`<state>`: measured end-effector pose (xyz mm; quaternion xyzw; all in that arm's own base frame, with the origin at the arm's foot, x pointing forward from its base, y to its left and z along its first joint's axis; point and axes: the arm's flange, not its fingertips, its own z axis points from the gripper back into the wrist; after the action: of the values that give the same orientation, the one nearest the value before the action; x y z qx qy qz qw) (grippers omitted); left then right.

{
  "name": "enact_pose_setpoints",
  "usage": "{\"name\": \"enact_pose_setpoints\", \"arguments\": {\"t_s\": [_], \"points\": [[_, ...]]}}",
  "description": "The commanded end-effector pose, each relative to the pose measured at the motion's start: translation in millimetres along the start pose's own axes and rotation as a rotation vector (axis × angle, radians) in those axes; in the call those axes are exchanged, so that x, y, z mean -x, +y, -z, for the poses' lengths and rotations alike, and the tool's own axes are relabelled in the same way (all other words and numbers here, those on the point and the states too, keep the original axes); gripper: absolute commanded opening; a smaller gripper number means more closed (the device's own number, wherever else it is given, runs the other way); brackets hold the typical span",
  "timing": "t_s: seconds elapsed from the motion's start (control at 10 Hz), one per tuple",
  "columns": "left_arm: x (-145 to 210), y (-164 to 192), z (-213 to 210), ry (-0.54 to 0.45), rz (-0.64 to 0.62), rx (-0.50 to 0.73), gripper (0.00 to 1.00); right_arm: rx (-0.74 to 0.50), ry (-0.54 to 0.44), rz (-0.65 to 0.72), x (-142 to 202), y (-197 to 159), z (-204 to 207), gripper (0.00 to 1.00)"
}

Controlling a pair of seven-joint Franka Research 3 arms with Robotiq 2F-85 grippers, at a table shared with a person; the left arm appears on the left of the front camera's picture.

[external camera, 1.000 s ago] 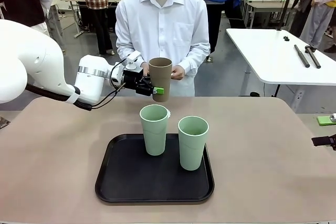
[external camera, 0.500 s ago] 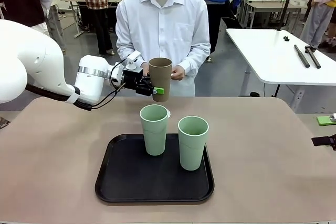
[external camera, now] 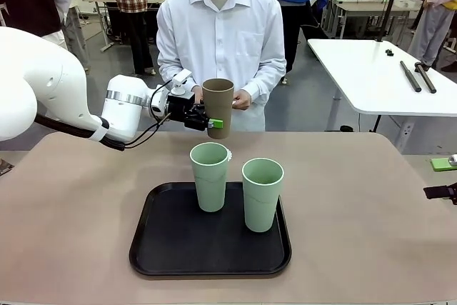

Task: Place coasters on the table and set cups on them.
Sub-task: Pick up one Reusable plastic cup and place it on a coaster set by the human.

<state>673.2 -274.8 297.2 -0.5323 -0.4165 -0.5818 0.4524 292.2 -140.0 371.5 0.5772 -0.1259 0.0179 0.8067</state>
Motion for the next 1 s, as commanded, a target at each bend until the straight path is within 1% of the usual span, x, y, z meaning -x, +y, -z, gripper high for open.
{"name": "enact_pose_setpoints", "arguments": {"t_s": [0.0, 0.1, 0.4, 0.9], "points": [[0, 0, 0, 0.000, 0.000, 0.000, 0.82, -0.012, -0.012, -0.006, -2, -1, 0, 1.00], [3, 1, 1, 0.011, 0.007, -0.004, 0.82, -0.012, -0.012, -0.006, -2, -1, 0, 1.00], [25, 3, 6, -0.023, 0.031, -0.006, 0.82, -0.012, -0.012, -0.006, -2, -1, 0, 1.00], [45, 4, 14, -0.015, 0.031, 0.014, 0.82, -0.012, -0.012, -0.006, -2, -1, 0, 1.00]]}}
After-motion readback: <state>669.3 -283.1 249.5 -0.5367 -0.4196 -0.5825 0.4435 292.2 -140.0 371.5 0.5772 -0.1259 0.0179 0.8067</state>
